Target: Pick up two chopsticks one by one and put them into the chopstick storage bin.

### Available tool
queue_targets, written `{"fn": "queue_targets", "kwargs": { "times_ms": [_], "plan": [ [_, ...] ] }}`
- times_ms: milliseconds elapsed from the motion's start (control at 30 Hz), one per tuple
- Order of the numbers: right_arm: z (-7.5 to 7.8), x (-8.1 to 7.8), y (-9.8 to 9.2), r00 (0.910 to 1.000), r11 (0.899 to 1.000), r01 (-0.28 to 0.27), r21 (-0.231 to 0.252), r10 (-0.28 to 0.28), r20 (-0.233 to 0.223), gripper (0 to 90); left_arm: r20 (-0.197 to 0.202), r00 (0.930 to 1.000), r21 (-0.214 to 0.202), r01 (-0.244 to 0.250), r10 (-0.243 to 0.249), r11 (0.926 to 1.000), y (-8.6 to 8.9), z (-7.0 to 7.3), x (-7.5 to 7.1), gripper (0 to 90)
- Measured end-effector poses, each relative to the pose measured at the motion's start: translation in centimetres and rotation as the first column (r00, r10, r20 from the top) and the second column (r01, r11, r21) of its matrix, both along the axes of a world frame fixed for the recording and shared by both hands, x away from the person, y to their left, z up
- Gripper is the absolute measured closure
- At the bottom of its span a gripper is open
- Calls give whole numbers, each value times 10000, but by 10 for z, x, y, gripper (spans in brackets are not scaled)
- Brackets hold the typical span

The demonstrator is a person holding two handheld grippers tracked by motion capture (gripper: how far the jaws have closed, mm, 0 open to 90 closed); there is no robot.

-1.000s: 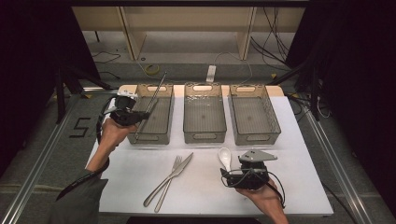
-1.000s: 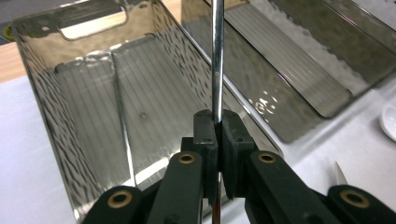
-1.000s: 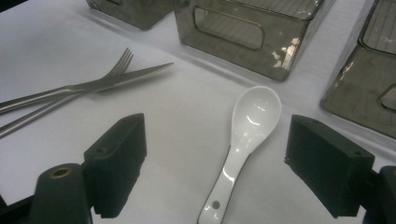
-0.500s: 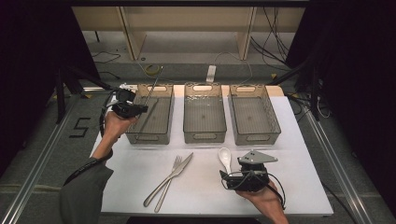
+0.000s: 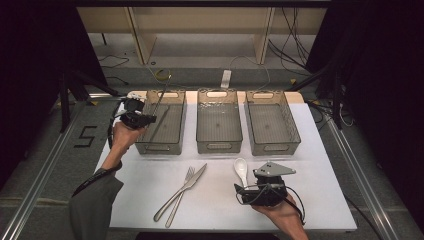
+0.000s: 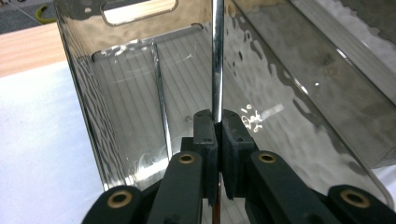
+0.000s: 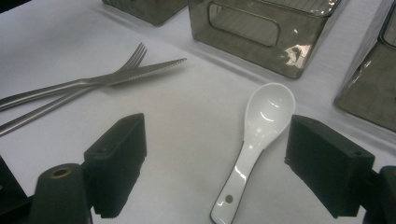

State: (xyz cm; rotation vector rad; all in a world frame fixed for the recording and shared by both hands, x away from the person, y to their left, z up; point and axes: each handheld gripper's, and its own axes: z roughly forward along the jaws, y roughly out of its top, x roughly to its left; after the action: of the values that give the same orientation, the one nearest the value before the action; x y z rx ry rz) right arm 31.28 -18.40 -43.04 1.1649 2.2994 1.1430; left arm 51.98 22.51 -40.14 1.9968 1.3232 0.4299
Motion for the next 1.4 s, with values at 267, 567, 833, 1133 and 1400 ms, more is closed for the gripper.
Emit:
{"fn": "queue_targets", "kwargs": {
  "times_ms": [267, 567, 833, 1133, 1400],
  "plan": [
    [0, 0, 0, 10000, 10000, -27, -24, 27, -31, 216, -207, 9997, 51, -133, 134, 9999, -1, -9, 2, 850],
    [-1, 0, 2, 9998, 9998, -144, -120, 142, -107, 217, -473, 9985, 112, -258, 263, 9996, -3, -15, 2, 848],
    [-1, 0, 2, 9997, 9998, -179, -119, 177, -140, 217, -654, 9968, 97, -445, 450, 9990, -5, -20, 3, 824],
    [-1, 0, 2, 9997, 9998, -185, -94, 183, -168, 219, -717, 9954, -240, -661, 642, 9975, -1, -9, 2, 426],
    [-3, 2, 2, 9993, 9996, -179, -202, 173, -333, 217, -666, 9976, -890, -241, 182, 9957, -4, 8, -21, 250]
  ]
}}
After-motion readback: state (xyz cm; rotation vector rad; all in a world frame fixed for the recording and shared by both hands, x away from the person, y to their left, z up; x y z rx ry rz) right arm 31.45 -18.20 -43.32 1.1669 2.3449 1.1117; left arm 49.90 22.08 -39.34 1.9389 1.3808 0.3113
